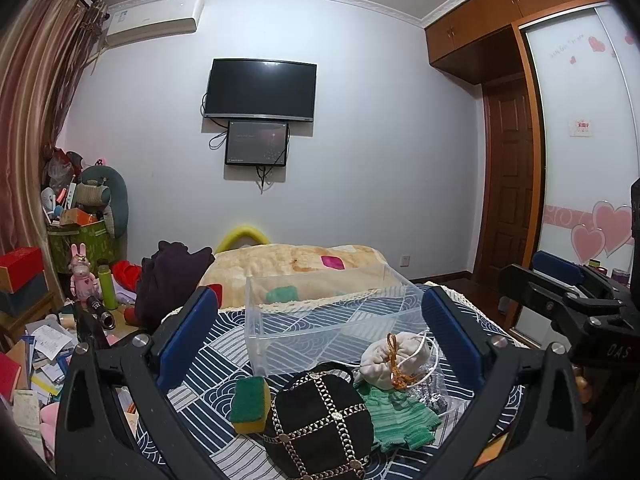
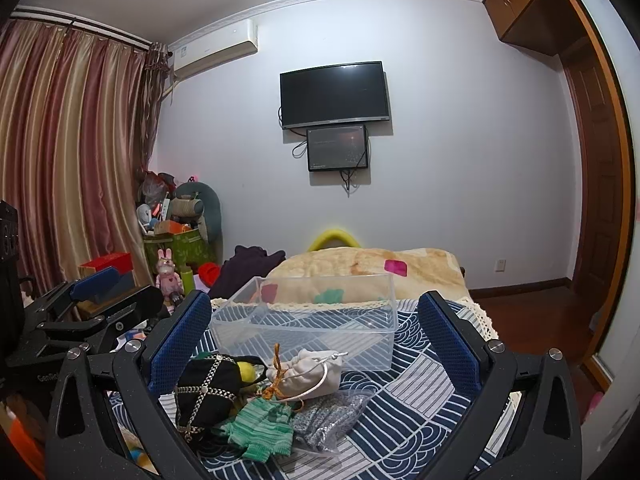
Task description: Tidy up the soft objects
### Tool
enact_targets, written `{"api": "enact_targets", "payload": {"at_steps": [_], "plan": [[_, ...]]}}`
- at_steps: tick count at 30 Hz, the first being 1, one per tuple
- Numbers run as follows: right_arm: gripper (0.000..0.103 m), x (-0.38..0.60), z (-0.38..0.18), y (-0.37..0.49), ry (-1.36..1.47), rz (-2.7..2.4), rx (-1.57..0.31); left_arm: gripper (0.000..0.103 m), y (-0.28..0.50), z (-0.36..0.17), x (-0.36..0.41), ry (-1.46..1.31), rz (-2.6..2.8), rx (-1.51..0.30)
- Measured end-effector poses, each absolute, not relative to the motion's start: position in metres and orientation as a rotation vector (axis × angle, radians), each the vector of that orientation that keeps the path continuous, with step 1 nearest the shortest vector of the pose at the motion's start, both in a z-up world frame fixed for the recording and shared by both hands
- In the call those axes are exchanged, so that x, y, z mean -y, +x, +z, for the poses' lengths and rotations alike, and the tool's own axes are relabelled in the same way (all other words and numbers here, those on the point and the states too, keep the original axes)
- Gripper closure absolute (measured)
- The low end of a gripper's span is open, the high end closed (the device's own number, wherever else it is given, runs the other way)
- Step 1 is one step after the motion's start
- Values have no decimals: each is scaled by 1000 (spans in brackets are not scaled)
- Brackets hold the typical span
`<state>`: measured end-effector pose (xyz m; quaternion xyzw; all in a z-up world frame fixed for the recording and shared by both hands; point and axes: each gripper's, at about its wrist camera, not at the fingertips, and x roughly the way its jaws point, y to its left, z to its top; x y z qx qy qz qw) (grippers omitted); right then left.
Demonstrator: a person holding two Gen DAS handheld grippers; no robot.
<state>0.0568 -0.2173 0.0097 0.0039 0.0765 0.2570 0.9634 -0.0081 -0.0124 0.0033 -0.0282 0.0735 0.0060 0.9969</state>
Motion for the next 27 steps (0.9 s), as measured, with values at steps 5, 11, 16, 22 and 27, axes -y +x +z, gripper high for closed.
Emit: {"api": "enact_targets", "payload": {"at_steps": [5, 11, 16, 22, 27], "plan": [[0, 218, 9, 57, 8, 521, -153, 0, -8, 4, 13, -53, 13, -145], [0, 219, 10, 57, 12, 522, -158, 0, -8, 4, 13, -54, 12, -143], [0, 220, 11, 57, 14, 522, -159, 0, -9, 4, 13, -54, 10, -140], [0, 220, 10, 57, 14, 524, -160, 0, -9, 5, 13, -56, 3, -147], [0, 220, 10, 58, 18, 525, -163, 0, -9, 5, 13, -62, -7, -157]]}}
